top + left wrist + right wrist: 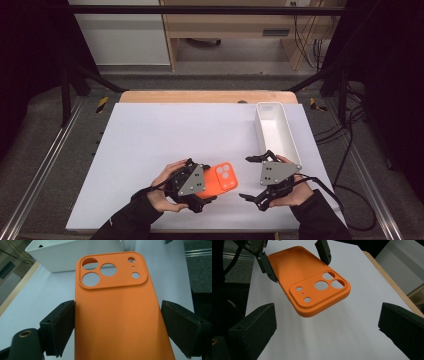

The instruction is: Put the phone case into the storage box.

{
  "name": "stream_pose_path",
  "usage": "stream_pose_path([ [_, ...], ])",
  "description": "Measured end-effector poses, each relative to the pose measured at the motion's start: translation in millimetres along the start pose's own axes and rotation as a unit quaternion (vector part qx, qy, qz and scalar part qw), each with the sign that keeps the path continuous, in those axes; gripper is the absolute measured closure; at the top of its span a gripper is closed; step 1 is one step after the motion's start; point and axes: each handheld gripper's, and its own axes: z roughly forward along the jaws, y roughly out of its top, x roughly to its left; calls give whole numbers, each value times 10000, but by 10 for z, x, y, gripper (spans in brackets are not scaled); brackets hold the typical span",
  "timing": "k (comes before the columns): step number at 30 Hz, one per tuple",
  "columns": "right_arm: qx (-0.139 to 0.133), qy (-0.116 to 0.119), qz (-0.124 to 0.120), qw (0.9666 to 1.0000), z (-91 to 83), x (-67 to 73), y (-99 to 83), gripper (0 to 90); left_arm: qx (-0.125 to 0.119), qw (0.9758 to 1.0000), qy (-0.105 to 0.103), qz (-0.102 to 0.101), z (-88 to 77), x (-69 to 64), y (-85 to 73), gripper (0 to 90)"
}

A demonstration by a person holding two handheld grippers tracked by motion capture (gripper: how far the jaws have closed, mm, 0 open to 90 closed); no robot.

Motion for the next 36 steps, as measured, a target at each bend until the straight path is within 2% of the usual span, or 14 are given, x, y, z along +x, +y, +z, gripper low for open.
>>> stream_pose_path([
  [7,-5,136,-186,9997,-2,13,76,25,-90,9999,-29,56,-32,-1,62,135],
  [21,-17,293,-171,9994,45,-2,82,26,-214,9996,-132,102,-33,-20,114,135],
  [36,-59,687,-192,9974,122,9,58,26,-313,9987,-363,179,4,-63,164,135],
])
